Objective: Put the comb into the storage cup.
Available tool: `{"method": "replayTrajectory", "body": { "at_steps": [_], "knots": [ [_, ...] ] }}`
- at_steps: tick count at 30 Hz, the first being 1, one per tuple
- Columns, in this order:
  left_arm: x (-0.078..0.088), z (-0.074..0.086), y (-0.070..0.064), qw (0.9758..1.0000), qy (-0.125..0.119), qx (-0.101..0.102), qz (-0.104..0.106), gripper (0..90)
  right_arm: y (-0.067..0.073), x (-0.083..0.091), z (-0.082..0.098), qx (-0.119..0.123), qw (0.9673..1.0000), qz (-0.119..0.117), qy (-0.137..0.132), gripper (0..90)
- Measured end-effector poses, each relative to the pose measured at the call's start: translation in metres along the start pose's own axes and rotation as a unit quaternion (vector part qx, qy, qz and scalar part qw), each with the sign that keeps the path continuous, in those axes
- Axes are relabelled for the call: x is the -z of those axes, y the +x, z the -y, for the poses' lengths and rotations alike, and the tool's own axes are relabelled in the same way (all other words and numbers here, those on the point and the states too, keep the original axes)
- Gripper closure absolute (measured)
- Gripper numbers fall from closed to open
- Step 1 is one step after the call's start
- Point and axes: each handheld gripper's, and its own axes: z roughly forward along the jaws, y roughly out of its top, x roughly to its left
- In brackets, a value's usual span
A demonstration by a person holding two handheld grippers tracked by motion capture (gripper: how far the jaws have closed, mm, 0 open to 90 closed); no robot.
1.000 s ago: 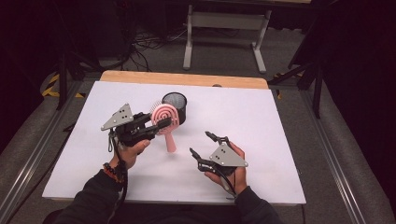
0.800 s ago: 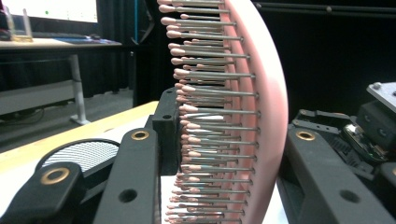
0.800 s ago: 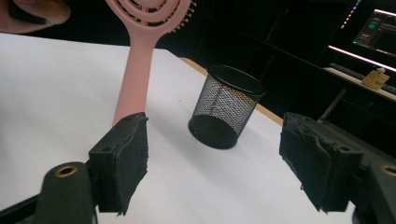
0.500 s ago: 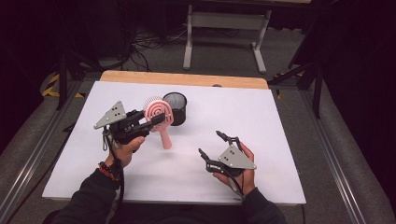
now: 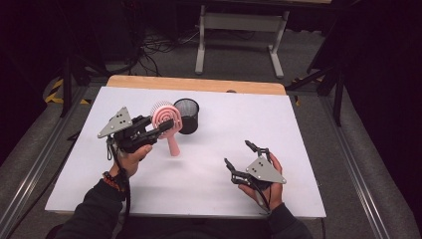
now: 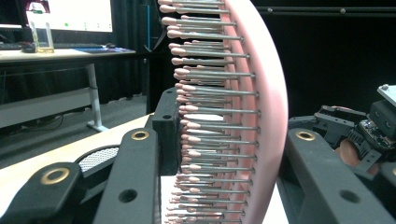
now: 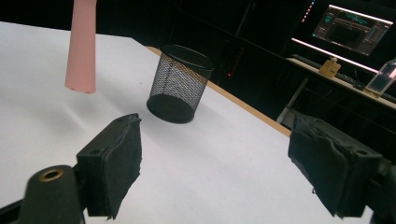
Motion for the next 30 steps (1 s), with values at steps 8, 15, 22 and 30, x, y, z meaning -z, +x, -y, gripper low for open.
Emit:
{"method": "replayTrajectory", "body": {
  "at_steps": [8, 15, 22, 30],
  "knots": [
    [0.0, -0.008, 0.0, 0.9999, -0.003, -0.013, -0.006, 62.4, -0.011, 0.009, 0.01, -0.016, 0.9997, 0.019, 0.008, 14.9],
    [0.004, -0.023, 0.005, 0.9996, -0.018, -0.019, -0.011, 62.4, -0.02, 0.017, 0.019, -0.03, 0.9988, 0.034, 0.019, 14.3],
    [-0.001, -0.035, 0.007, 0.9994, -0.02, -0.026, -0.013, 62.4, -0.027, 0.023, 0.022, -0.045, 0.9979, 0.045, 0.015, 14.1],
    [-0.009, -0.051, 0.015, 0.9989, -0.032, -0.029, -0.02, 62.4, -0.027, 0.023, 0.023, -0.042, 0.9976, 0.051, 0.017, 13.8]
  ]
}}
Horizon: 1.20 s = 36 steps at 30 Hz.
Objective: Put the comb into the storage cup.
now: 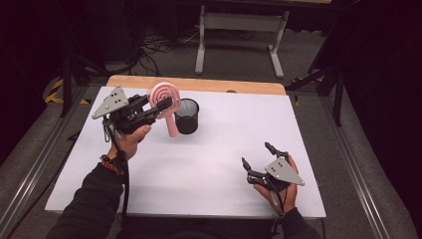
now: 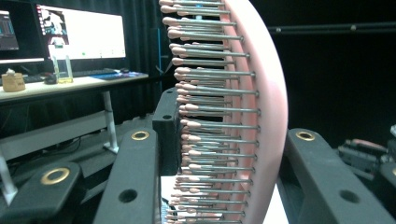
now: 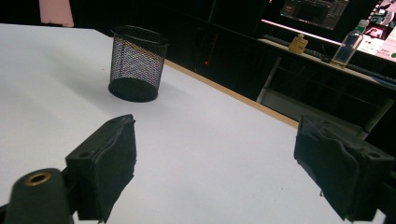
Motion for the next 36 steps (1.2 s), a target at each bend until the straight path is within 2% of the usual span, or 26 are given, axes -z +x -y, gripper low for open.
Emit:
{"method": "replayTrajectory", "body": {
  "at_steps": [17, 23, 36],
  "knots": [
    [-0.022, -0.007, 0.021, 0.9999, 0.007, 0.005, -0.01, 62.4, 0.001, -0.002, 0.001, -0.002, 0.9999, -0.008, 0.006, 13.9],
    [-0.031, -0.009, 0.026, 0.9999, 0.013, -0.001, -0.006, 62.4, 0.001, -0.004, 0.002, -0.012, 0.9998, -0.015, 0.007, 14.0],
    [-0.052, -0.012, 0.038, 0.9999, 0.013, 0.004, -0.007, 62.4, 0.0, -0.003, 0.002, -0.017, 0.9996, -0.02, 0.006, 14.1]
  ]
}}
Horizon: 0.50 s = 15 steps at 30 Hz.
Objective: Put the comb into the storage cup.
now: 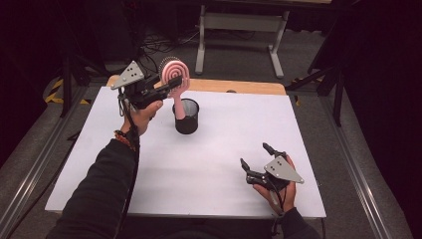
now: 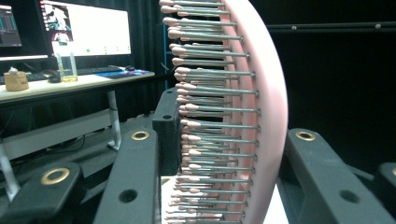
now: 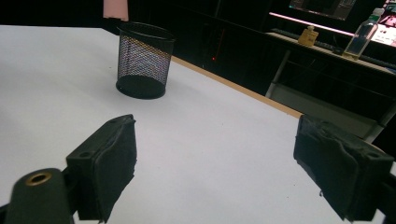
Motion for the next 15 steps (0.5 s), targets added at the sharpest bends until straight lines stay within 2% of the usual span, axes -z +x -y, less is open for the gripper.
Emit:
{"method": "replayTrajectory", "body": {
  "at_steps": [7, 15],
  "knots": [
    [-0.015, 0.001, 0.012, 0.9999, -0.001, 0.01, -0.007, 62.4, 0.0, 0.001, 0.0, 0.0, 1.0, 0.001, -0.004, 14.0],
    [-0.031, 0.005, 0.018, 0.9996, 0.012, 0.019, -0.016, 62.5, 0.001, 0.001, -0.001, 0.004, 1.0, -0.001, -0.005, 14.1]
  ]
}}
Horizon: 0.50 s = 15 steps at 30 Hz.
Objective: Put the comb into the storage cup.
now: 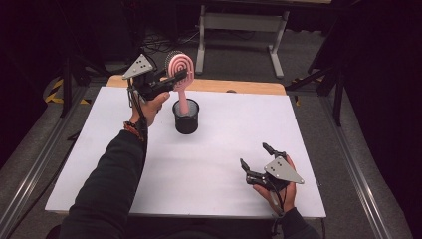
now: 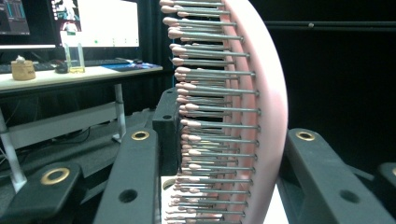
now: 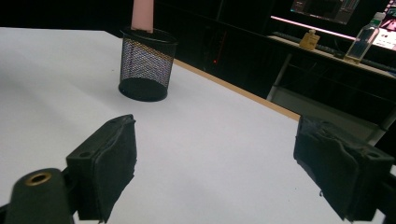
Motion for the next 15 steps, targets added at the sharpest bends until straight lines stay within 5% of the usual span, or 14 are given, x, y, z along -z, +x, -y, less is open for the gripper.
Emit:
{"method": "replayTrajectory", "body": {
  "at_steps": [15],
  "knots": [
    [-0.024, 0.006, 0.006, 0.9997, 0.022, -0.005, -0.01, 62.4, 0.0, 0.0, -0.001, 0.001, 1.0, 0.003, -0.002, 14.1]
  ]
}}
